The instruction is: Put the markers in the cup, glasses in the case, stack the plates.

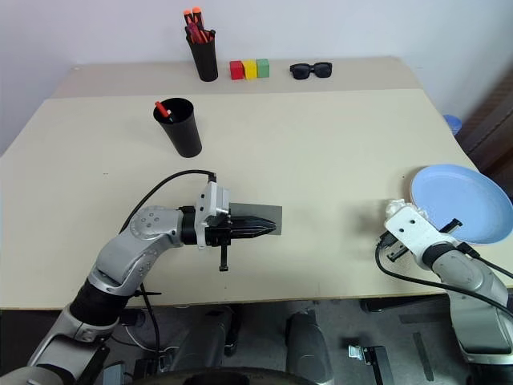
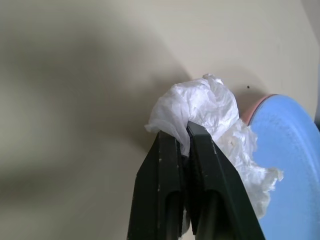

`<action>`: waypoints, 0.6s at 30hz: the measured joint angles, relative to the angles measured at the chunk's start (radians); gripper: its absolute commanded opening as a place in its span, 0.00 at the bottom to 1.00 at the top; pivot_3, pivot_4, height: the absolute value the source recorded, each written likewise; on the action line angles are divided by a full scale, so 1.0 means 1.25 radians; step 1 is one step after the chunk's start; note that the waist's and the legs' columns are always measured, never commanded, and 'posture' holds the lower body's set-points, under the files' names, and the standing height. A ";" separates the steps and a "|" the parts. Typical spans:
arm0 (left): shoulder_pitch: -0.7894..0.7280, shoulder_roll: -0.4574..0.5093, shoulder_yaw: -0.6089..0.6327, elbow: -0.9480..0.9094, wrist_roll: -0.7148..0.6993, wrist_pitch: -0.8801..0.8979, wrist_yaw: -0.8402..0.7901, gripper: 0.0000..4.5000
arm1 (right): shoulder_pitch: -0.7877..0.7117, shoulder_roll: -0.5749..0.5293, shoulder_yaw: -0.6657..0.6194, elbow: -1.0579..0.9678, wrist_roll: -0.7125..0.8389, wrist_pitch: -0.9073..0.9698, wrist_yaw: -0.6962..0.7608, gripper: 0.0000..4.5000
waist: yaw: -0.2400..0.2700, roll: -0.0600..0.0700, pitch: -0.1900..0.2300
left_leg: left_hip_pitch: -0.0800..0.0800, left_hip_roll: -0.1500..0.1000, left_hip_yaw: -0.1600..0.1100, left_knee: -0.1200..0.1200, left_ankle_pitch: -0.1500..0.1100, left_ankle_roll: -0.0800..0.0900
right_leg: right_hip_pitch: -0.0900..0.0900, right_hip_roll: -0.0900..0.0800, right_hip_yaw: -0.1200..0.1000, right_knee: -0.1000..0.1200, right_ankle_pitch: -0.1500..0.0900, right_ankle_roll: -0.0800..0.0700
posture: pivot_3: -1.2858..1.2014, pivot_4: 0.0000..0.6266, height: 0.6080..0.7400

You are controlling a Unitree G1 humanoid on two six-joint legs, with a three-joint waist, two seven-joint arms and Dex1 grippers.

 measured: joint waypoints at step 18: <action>0.004 -0.008 -0.001 0.000 0.002 -0.001 0.007 0.00 | -0.102 -0.063 -0.109 0.090 -0.013 0.104 -0.034 0.30 | -0.005 0.000 0.000 | 0.000 0.000 0.001 -0.001 0.000 0.000 | -0.001 0.000 0.000 0.000 0.000 0.000 | 0.52 0.24 1.00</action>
